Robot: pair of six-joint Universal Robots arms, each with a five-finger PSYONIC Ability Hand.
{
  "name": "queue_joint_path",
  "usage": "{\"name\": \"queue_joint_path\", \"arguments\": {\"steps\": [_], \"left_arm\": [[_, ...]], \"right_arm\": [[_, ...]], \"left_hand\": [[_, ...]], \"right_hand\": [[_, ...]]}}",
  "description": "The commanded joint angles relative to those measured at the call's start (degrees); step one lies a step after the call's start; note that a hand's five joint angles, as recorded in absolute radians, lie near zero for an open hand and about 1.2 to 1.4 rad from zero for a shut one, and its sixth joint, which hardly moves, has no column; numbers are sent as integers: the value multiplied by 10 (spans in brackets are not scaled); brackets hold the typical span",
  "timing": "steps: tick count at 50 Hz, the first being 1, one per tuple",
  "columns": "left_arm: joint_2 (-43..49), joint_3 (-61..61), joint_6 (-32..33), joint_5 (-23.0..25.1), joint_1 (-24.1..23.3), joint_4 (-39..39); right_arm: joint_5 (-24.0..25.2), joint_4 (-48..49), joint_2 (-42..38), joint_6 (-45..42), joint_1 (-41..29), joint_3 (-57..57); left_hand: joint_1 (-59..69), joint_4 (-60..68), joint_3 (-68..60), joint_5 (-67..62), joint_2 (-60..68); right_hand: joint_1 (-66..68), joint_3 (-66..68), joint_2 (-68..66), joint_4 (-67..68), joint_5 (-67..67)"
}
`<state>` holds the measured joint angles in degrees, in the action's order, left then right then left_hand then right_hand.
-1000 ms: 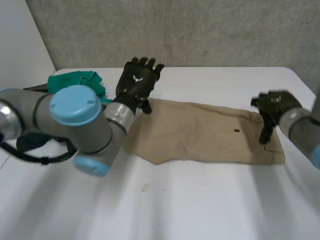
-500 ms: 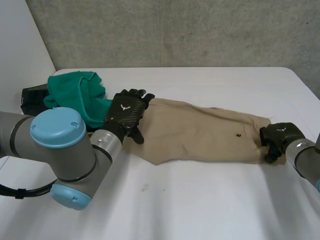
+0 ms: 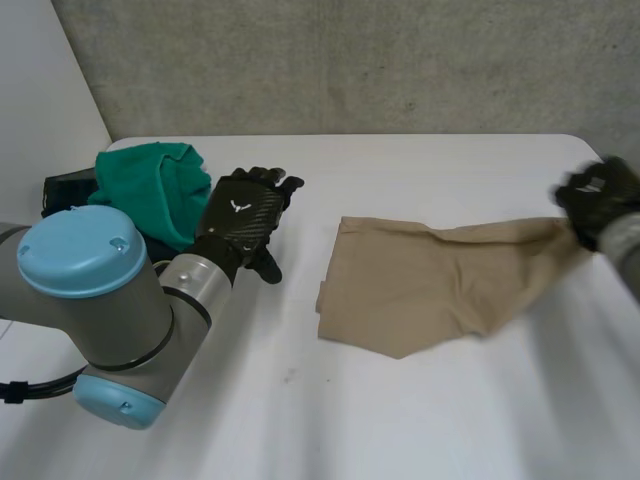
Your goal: Fold the laundry.
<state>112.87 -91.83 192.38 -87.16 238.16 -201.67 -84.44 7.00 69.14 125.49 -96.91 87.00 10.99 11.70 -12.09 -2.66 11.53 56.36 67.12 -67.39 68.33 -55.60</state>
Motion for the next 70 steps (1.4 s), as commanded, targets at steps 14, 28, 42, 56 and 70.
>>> {"name": "queue_joint_path", "arguments": {"steps": [14, 28, 42, 56, 70], "left_arm": [[7, 75, -1, -48, 22, 1], [120, 233, -55, -11, -38, 59], [294, 382, -50, 8, -61, 253], [271, 386, -23, 12, -59, 300], [91, 345, -25, 136, -29, 362]], "right_arm": [[82, 28, -99, 15, -315, -59], [40, -85, -15, 424, -181, -104], [34, -176, -187, 419, -152, -202], [3, -187, -171, 353, -149, -198], [-63, -18, -3, 446, -126, 13]], "left_hand": [[1, -6, 10, 16, -5], [16, 9, -5, 1, 10], [44, 37, -33, -28, 39], [38, 31, -27, -21, 32], [24, 17, -13, -8, 19]], "right_hand": [[-464, -571, 574, -583, 556], [-464, -571, 574, -583, 556], [-464, -571, 574, -583, 556], [-367, -475, 477, -487, 459], [-464, -571, 574, -583, 556]]}}
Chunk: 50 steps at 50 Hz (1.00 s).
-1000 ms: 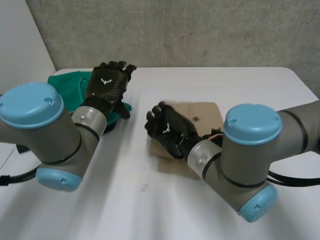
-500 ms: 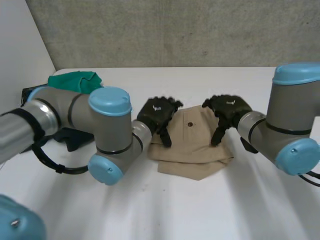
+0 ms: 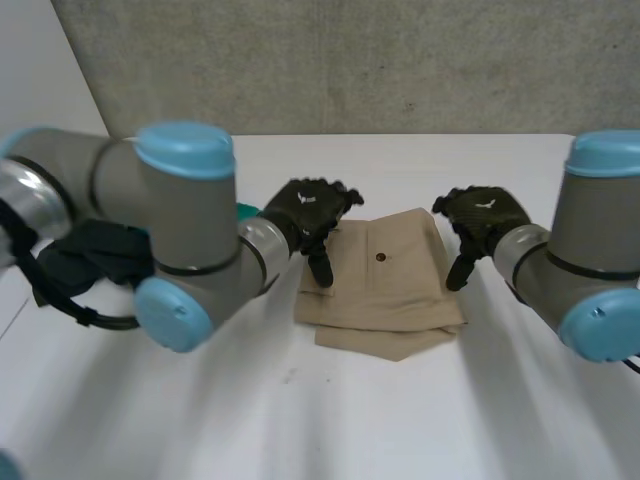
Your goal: Fold the laundry.
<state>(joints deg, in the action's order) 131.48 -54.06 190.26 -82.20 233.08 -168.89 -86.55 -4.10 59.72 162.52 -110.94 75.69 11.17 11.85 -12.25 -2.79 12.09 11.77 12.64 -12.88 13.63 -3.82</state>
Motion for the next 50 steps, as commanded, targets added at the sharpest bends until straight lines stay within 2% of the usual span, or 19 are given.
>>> {"name": "queue_joint_path", "arguments": {"steps": [1, 2, 6, 9, 17, 31, 35, 36, 41, 50], "left_arm": [[-109, -38, -5, 100, 26, 37], [-135, -49, -7, 126, 36, 44], [-182, -76, -6, 174, 50, 59], [-199, -84, -6, 190, 50, 64], [-206, -96, -5, 193, 48, 65], [-203, -97, -7, 194, 48, 63], [-203, -98, -7, 194, 48, 63], [-203, -98, -7, 194, 48, 62], [-203, -97, -8, 194, 49, 60], [-200, -98, -8, 191, 51, 60]], "right_arm": [[-42, 96, 98, 108, 21, 150], [-42, 96, 101, 125, 25, 159], [-35, 93, 102, 211, 35, 199], [-10, 94, 102, 249, 35, 225], [42, 117, 66, 271, 32, 239], [39, 145, -30, 271, 23, 178], [39, 153, -44, 273, 13, 169], [39, 163, -47, 274, 12, 163], [39, 195, -52, 275, 13, 145], [36, 192, -92, 276, 20, 22]], "left_hand": [[21, 14, -10, -5, 12], [19, 12, -8, -3, 10], [11, 4, 0, 5, 2], [6, -1, 5, 11, -4], [6, -1, 5, 11, -4], [9, 2, 2, 7, 0], [9, 2, 2, 7, 0], [9, 2, 2, 7, 0], [11, 4, 0, 6, 1], [14, 7, -3, 2, 5]], "right_hand": [[-18, -26, 29, -36, 38], [-18, -26, 29, -36, 38], [-18, -26, 29, -36, 38], [-18, -26, 29, -36, 38], [-18, -26, 29, -36, 38], [59, 50, -48, 40, -38], [215, 206, -204, 196, -194], [325, 316, -314, 307, -305], [682, 673, -671, 663, -661], [682, 674, -671, 664, -662]]}}
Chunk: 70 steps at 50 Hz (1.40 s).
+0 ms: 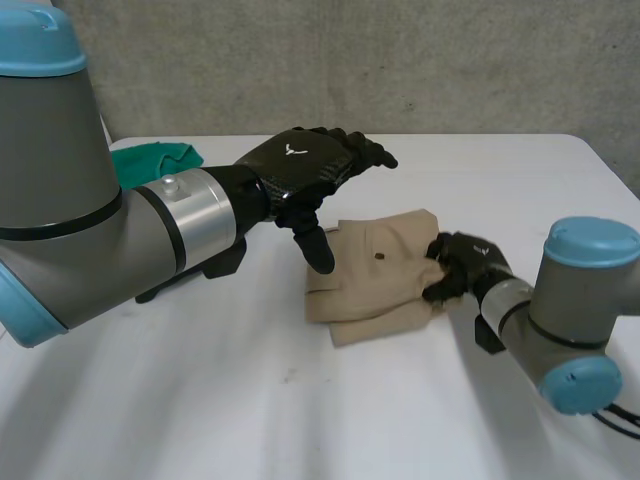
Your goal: Fold the laundry.
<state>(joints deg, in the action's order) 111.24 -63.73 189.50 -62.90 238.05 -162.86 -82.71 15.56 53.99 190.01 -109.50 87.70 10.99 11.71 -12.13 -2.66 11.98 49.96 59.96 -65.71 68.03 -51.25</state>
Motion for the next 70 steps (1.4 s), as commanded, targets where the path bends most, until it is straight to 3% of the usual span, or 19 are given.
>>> {"name": "queue_joint_path", "arguments": {"steps": [1, 9, 23, 38, 40, 41, 51, 56, 59, 63, 68, 70], "left_arm": [[2, -1, 0, -2, 1, 1], [2, -6, 0, -4, 2, 0], [13, -2, -1, -6, 0, -9], [22, 1, -4, -6, -5, -10], [22, 1, -6, -6, -5, -10], [22, 1, -8, -6, -5, -10], [18, -4, -20, -6, -4, -10], [14, -14, -19, -6, -2, -10], [10, -18, -19, -8, 0, -11], [-9, -20, -18, -37, 19, -30], [-25, -23, -12, -110, 65, -83], [-25, -23, -10, -124, 78, -98]], "right_arm": [[-3, -4, -43, 1, 5, -115], [-25, -62, -152, -7, 86, -327], [-123, -227, -395, -44, 220, -800], [-54, -225, -414, -68, 316, -796], [-51, -225, -413, -70, 324, -796], [-51, -226, -412, -75, 332, -796], [-86, -254, -382, -171, 348, -794], [-92, -312, -326, -305, 333, -776], [-110, -343, -278, -371, 263, -753], [-133, -349, -202, -378, 193, -703], [-120, -331, -128, -377, 146, -630], [-105, -311, -97, -377, 89, -581]], "left_hand": [[16, 9, -4, 1, 6], [16, 9, -4, 1, 6], [17, 10, -6, -1, 8], [17, 10, -6, -1, 8], [17, 10, -6, -1, 8], [17, 10, -6, -1, 8], [16, 9, -4, 1, 6], [16, 9, -4, 1, 6], [14, 7, -3, 3, 4], [12, 5, -1, 4, 3], [-3, -10, 14, 19, -13], [-6, -13, 17, 23, -16]], "right_hand": [[300, 200, -143, 120, -188], [300, 200, -143, 120, -188], [300, 200, -143, 120, -188], [300, 200, -143, 120, -188], [-13, -113, 171, -194, 126], [-400, -500, 557, -580, 512], [-400, -500, 557, -580, 512], [-400, -500, 557, -580, 512], [-400, -500, 557, -580, 512], [-400, -500, 557, -580, 512], [-400, -500, 557, -580, 512], [-400, -500, 557, -580, 512]]}}
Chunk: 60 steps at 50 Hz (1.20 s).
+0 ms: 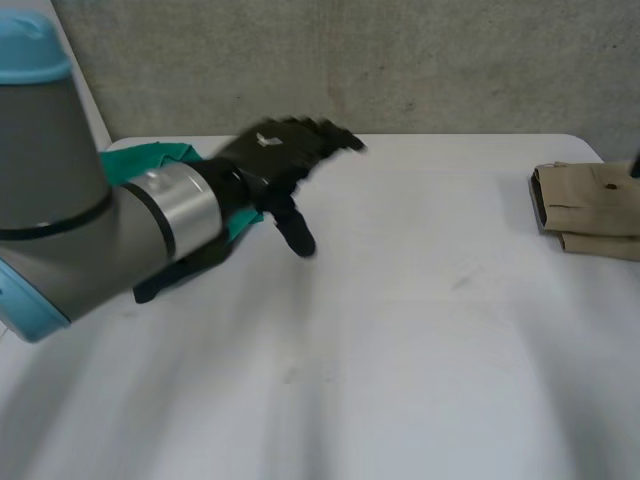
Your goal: Fold the laundry.
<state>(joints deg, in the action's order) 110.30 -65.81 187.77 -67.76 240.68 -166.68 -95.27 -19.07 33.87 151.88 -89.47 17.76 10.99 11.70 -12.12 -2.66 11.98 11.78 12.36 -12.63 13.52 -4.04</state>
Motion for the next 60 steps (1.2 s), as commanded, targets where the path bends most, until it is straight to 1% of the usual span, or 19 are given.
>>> {"name": "queue_joint_path", "arguments": {"steps": [1, 4, 7, 12, 18, 22, 24, 27, 28, 29, 31, 36, 39, 42, 47, 48, 52, 56, 60], "left_arm": [[-15, -3, 10, -84, 67, -79], [-11, -3, 24, -87, 94, -107], [11, -3, 71, -86, 139, -135], [99, 9, 200, -82, 205, -166], [214, 45, 395, -67, 216, -169], [261, 62, 471, -69, 218, -172], [275, 70, 474, -70, 216, -172], [284, 75, 456, -70, 208, -173], [282, 77, 439, -70, 201, -177], [280, 77, 428, -70, 195, -182], [271, 73, 400, -73, 176, -202], [135, -26, 250, -90, 124, -285], [80, -76, 190, -92, 103, -312], [28, -127, 110, -91, 53, -320], [23, -179, 2, -87, -45, -305], [27, -186, -30, -87, -68, -298], [46, -189, -83, -77, -90, -272], [41, -176, -97, -73, -80, -261], [33, -156, -90, -82, -41, -256]], "right_arm": [[27, 41, 113, 4, -130, 135], [52, 69, 149, 5, -190, 218], [70, 103, 188, 2, -239, 324], [84, 160, 241, -4, -289, 458], [86, 214, 267, -4, -314, 582], [86, 220, 278, -4, -309, 626], [86, 221, 283, -4, -304, 641], [89, 221, 291, -4, -303, 656], [90, 221, 294, -4, -303, 659], [90, 223, 298, -4, -303, 663], [91, 226, 308, -4, -302, 671], [92, 231, 320, -3, -282, 681], [92, 230, 328, 0, -266, 683], [90, 231, 335, 5, -255, 681], [86, 234, 348, 6, -223, 674], [86, 235, 349, 7, -221, 673], [86, 235, 349, 7, -217, 671], [88, 235, 349, 7, -217, 672], [92, 234, 349, 6, -220, 675]], "left_hand": [[-9, -17, 21, 26, -19], [-9, -17, 21, 26, -19], [-9, -17, 21, 26, -19], [-9, -17, 21, 26, -19], [-6, -13, 17, 23, -16], [22, 15, -11, -6, 12], [71, 64, -60, -54, 61], [366, 359, -355, -350, 356], [637, 630, -626, -620, 627], [690, 682, -678, -673, 680], [690, 683, -679, -673, 680], [690, 683, -679, -673, 680], [690, 683, -679, -673, 680], [690, 683, -679, -673, 680], [690, 683, -679, -673, 680], [655, 648, -644, -639, 645], [187, 180, -176, -170, 177], [40, 33, -29, -23, 30], [38, 31, -26, -21, 28]], "right_hand": [[-18, -24, 26, -35, 40], [-18, -24, 26, -35, 40], [-18, -24, 26, -35, 40], [-18, -24, 26, -35, 40], [-18, -24, 26, -35, 40], [-18, -24, 26, -35, 40], [-18, -24, 26, -35, 40], [-18, -24, 26, -35, 40], [-18, -24, 26, -35, 40], [-18, -24, 26, -35, 40], [-18, -24, 26, -35, 40], [-18, -24, 26, -35, 40], [-18, -24, 26, -35, 40], [-18, -24, 26, -35, 40], [-18, -24, 26, -35, 40], [-18, -24, 26, -35, 40], [-18, -24, 26, -35, 40], [-18, -24, 26, -35, 40], [-18, -24, 26, -35, 40]]}}
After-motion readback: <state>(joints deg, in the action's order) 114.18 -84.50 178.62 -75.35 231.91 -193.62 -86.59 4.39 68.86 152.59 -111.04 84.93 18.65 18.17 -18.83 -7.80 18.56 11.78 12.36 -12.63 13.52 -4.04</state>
